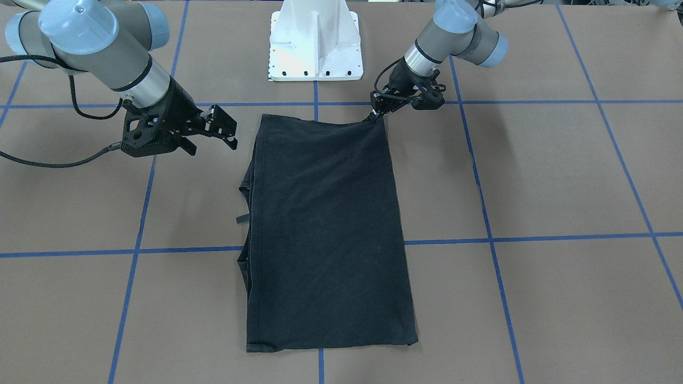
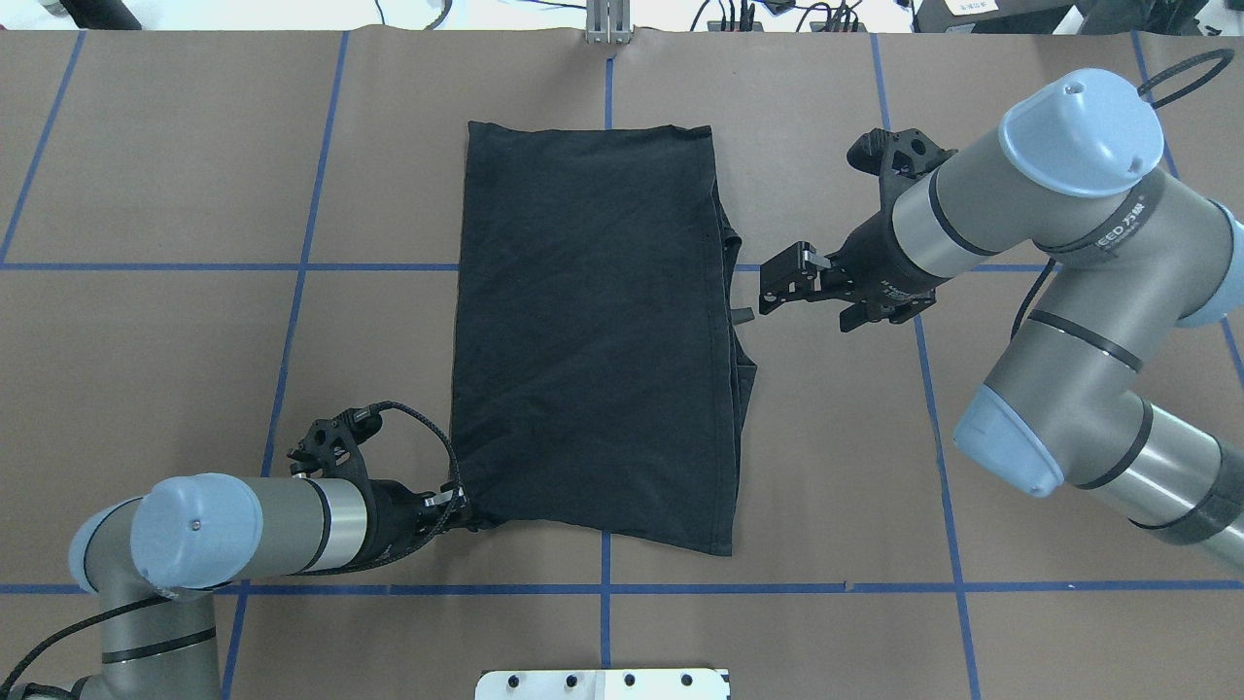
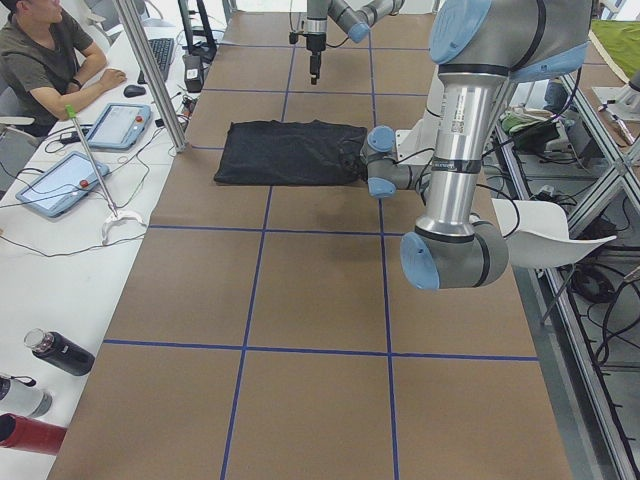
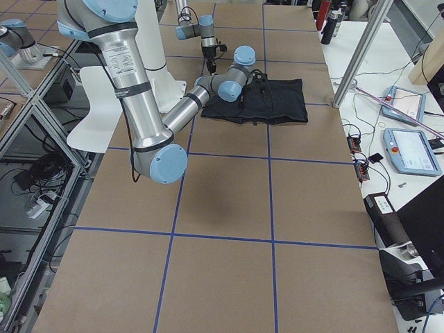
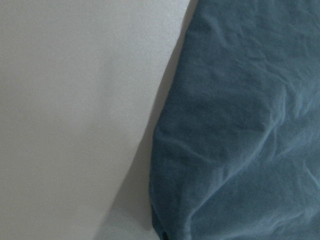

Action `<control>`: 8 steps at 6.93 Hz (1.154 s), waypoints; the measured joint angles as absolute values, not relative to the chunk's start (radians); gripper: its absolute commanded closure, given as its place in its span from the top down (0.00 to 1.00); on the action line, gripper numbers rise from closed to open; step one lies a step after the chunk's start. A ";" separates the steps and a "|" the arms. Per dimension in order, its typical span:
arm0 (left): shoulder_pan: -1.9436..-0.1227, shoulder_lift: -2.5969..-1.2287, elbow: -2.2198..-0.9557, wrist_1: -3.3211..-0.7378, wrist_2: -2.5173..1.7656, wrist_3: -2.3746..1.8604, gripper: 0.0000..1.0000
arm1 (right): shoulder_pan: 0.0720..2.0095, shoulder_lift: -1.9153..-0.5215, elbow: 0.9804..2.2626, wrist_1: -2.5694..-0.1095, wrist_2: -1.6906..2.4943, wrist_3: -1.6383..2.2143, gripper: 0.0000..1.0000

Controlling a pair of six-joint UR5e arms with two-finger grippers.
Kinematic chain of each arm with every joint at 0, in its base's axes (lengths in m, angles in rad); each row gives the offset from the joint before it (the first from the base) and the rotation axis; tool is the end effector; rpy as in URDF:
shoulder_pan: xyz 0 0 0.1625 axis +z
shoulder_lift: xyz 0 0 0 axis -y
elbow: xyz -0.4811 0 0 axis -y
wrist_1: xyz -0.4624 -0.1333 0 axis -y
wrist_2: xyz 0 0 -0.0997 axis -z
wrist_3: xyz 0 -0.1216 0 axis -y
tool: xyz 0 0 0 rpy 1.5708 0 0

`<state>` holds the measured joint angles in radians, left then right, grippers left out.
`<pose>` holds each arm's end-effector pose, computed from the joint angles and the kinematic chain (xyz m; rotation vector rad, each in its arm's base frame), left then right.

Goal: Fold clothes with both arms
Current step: 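Bring the right gripper to the other near corner while the left holds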

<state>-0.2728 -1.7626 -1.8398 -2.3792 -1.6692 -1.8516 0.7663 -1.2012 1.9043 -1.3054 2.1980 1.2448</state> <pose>0.5943 -0.2923 0.3699 -0.0906 1.2784 -0.4141 -0.4356 -0.5052 0.2858 -0.0069 -1.0947 0.0919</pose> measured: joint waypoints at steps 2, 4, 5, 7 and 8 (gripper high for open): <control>-0.276 -1.764 -1.871 -2.372 -1.676 -1.851 0.00 | 0.732 -1.204 1.910 -1.303 2.189 1.336 1.00; -0.276 -1.788 -1.927 -2.314 -1.679 -1.853 0.00 | 0.632 -1.202 1.926 -1.302 2.108 1.485 1.00; -0.276 -1.803 -1.945 -2.289 -1.680 -1.858 0.00 | 0.547 -1.200 1.926 -1.305 2.018 1.550 1.00; -0.276 -1.816 -1.959 -2.275 -1.681 -1.863 0.00 | 0.408 -1.204 1.916 -1.317 1.890 1.612 1.00; -0.276 -1.817 -1.963 -2.274 -1.681 -1.863 0.00 | 0.364 -1.205 1.903 -1.319 1.853 1.627 1.00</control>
